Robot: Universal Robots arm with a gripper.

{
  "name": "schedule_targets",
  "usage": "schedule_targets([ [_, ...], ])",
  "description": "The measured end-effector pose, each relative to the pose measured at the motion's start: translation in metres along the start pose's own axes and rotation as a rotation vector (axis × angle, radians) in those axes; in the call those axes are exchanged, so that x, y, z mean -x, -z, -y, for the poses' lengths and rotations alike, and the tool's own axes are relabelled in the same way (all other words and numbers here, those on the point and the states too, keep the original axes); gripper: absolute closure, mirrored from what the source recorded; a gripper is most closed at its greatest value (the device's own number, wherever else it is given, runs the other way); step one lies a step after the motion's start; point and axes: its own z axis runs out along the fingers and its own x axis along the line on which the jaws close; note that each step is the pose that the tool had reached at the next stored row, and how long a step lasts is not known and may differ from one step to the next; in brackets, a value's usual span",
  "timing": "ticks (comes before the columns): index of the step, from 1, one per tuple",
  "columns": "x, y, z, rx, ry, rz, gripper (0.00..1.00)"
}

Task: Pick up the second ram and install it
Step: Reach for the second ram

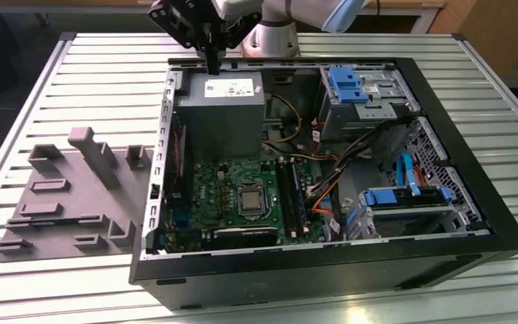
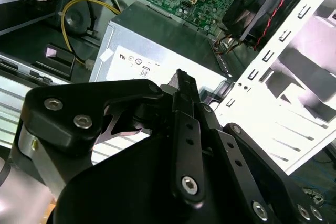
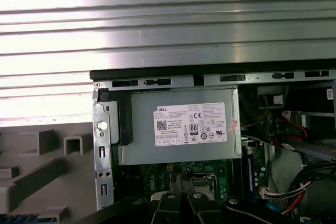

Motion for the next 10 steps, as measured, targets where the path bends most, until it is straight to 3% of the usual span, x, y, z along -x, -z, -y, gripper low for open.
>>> schedule_targets([
  [10, -0.0054, 0.0001, 0.0004, 0.0000, 0.000, 0.0000, 0.89],
])
